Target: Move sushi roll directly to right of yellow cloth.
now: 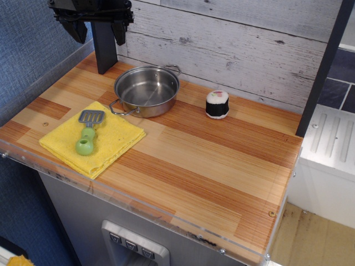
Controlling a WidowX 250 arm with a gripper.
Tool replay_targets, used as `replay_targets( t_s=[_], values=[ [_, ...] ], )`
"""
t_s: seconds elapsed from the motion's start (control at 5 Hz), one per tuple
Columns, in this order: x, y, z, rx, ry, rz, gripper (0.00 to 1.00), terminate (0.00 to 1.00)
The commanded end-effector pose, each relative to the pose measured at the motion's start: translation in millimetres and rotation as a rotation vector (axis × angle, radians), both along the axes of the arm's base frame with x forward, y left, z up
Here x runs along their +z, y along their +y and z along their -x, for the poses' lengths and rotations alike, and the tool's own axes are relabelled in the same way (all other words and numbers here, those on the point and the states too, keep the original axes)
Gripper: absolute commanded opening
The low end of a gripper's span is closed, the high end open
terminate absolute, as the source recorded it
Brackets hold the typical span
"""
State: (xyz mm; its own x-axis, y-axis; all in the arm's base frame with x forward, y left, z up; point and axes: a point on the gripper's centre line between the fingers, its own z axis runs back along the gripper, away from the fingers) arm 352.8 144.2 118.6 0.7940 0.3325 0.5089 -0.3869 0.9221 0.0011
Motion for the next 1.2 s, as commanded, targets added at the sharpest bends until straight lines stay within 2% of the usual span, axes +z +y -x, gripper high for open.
replay_targets(
  t_s=[0.0, 0.2, 0.6, 0.8, 1.0],
  values=[
    [0, 0, 0, 0.000, 0.000, 0.000, 1.00, 0.00],
    [2, -34, -4, -0.110, -0.019, -0.005, 1.00, 0.00],
    [-7, -80, -11, -0.242, -0.010, -0.008, 1.00, 0.00],
    [-18, -101, -18, -0.297, -0.004, 0.031, 1.00, 0.00],
    [-27, -124, -28, -0.381, -0.031, 0.028, 1.00, 0.00]
  ],
)
